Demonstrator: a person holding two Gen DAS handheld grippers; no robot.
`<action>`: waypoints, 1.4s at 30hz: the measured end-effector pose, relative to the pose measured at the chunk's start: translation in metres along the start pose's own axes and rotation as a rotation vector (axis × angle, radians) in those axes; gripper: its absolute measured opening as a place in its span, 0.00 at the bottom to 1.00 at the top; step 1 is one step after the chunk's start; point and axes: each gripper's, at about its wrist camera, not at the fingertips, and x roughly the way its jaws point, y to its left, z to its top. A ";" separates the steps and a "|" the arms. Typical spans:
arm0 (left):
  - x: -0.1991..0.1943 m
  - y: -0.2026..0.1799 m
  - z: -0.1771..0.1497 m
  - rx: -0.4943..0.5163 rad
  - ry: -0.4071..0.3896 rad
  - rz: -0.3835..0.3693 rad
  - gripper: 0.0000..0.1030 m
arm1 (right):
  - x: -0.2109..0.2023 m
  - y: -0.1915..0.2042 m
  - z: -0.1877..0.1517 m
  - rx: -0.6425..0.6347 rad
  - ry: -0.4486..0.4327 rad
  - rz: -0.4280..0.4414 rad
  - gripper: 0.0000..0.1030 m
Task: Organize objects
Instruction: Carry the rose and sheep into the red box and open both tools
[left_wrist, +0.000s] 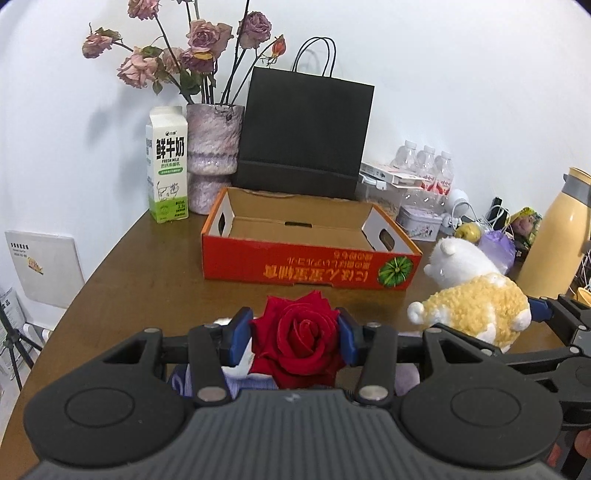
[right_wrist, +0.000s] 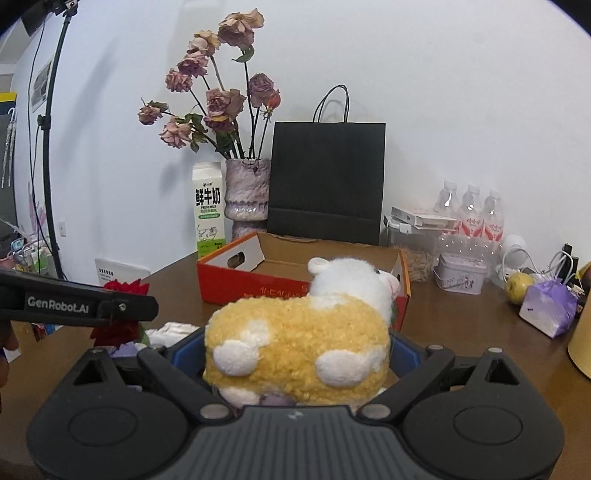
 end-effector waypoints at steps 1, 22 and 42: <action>0.004 0.000 0.003 0.000 0.000 0.001 0.47 | 0.003 0.000 0.003 -0.001 -0.001 0.000 0.94; 0.101 0.005 0.063 -0.021 -0.004 -0.008 0.47 | 0.105 -0.023 0.052 0.002 0.002 0.030 0.94; 0.201 -0.001 0.117 -0.025 -0.014 -0.001 0.47 | 0.202 -0.061 0.096 0.026 0.008 0.033 0.94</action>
